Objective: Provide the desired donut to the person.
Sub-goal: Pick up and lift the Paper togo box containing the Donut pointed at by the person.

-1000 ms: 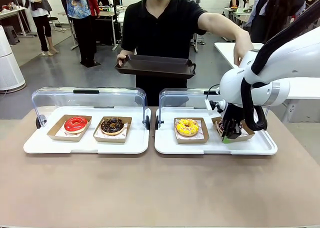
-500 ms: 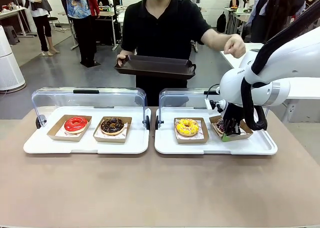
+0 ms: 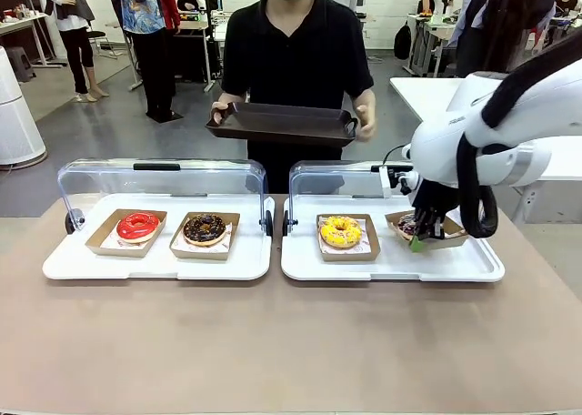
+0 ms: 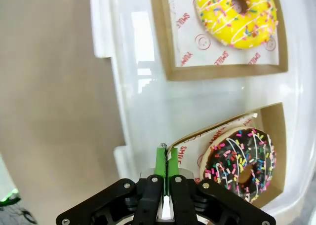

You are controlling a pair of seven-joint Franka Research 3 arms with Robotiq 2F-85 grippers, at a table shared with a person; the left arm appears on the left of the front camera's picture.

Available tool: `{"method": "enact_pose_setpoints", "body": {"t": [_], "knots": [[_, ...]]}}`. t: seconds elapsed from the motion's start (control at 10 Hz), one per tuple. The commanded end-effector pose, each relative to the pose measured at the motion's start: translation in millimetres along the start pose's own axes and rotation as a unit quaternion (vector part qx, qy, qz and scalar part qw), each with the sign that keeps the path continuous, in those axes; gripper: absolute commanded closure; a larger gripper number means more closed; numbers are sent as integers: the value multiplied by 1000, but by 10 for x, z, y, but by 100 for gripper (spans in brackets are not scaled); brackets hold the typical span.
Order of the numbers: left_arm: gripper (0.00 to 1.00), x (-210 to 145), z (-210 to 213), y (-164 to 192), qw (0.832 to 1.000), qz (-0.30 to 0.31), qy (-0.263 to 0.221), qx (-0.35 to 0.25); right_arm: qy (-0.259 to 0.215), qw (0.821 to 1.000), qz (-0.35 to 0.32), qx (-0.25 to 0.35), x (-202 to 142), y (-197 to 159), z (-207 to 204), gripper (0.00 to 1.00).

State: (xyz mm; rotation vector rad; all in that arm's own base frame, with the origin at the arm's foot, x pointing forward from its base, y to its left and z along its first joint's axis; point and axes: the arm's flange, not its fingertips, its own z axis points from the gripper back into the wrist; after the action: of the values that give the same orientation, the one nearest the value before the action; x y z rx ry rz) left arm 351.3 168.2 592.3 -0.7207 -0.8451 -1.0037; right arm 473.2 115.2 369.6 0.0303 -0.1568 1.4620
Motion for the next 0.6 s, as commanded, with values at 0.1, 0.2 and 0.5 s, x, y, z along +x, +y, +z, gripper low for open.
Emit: {"method": "enact_pose_setpoints", "body": {"t": [0.1, 0.2, 0.5], "knots": [[0, 1, 13, -7, 1000, -4, -4, -1, 19, 998, -63, 5, -28, 474, 504, 100], [0, 1, 13, -7, 1000, -4, -4, -1, 35, 997, -67, 10, -35, 676, 722, 100], [0, 1, 13, -7, 1000, -4, -4, -1, 59, 997, -52, 18, 9, 1089, 1495, 100]]}}
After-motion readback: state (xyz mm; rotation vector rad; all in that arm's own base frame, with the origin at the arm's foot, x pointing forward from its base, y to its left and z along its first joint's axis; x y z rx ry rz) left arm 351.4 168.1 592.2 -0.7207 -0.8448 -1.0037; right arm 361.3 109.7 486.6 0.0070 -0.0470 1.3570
